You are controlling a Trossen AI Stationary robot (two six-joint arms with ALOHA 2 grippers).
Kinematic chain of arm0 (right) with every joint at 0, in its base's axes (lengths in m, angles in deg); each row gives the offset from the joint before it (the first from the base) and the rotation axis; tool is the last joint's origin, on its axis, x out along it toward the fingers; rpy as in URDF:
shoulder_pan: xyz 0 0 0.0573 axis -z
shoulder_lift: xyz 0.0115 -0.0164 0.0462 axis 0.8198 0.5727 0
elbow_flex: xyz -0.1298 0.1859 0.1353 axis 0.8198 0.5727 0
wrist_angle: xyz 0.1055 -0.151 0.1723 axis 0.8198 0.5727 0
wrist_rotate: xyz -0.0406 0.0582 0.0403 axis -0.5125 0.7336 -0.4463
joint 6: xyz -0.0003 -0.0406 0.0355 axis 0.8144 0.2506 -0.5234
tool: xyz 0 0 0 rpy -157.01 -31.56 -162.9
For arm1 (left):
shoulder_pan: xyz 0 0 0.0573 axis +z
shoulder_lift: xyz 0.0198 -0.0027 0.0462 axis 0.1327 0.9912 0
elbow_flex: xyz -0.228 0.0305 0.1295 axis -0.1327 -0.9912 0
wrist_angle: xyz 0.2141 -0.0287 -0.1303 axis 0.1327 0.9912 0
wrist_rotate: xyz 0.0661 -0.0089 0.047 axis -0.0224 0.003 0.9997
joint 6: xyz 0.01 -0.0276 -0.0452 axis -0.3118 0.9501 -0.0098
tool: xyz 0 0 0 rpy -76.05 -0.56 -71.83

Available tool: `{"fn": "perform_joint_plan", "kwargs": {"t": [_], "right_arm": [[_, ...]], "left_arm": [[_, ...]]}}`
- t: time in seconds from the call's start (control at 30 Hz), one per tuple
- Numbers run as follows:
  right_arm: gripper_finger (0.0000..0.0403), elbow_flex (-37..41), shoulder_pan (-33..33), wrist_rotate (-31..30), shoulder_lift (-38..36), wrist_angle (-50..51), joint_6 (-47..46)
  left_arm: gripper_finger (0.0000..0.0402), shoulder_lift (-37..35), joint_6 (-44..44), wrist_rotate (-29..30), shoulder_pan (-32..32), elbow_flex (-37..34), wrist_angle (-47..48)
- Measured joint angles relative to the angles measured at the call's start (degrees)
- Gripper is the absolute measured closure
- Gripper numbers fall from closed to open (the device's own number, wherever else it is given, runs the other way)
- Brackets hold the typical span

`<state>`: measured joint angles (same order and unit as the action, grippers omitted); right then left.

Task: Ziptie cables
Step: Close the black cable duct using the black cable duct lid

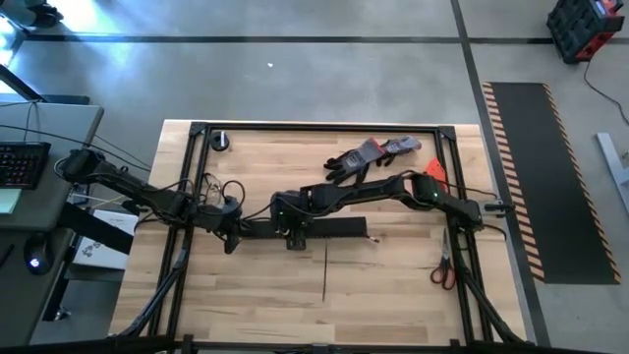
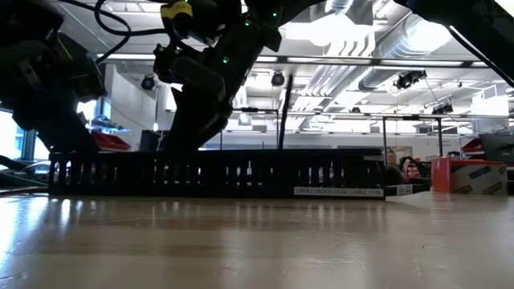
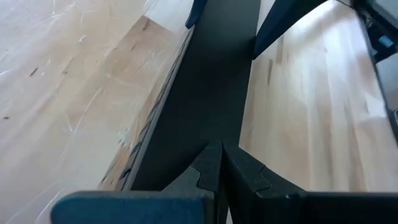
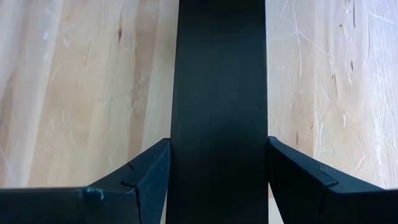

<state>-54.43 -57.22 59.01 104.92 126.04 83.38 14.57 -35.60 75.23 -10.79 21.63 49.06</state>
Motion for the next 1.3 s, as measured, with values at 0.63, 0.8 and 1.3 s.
{"fn": "perform_joint_plan", "kwargs": {"t": [0.63, 0.8, 1.3], "right_arm": [[0.019, 0.0, 0.0, 0.0, 0.0, -1.0, -2.0], [0.019, 0.0, 0.0, 0.0, 0.0, -1.0, -2.0], [0.019, -0.1, 0.0, -0.7, 0.9, 0.2, -3.5]], "left_arm": [[0.0401, 1.5, -7.4, 2.2, 5.0, 3.8, -4.1], [0.0401, 6.3, -10.6, -1.5, 7.9, 3.9, -8.4], [0.0401, 20.0, -12.6, -3.7, 9.6, 4.3, -17.0]]}}
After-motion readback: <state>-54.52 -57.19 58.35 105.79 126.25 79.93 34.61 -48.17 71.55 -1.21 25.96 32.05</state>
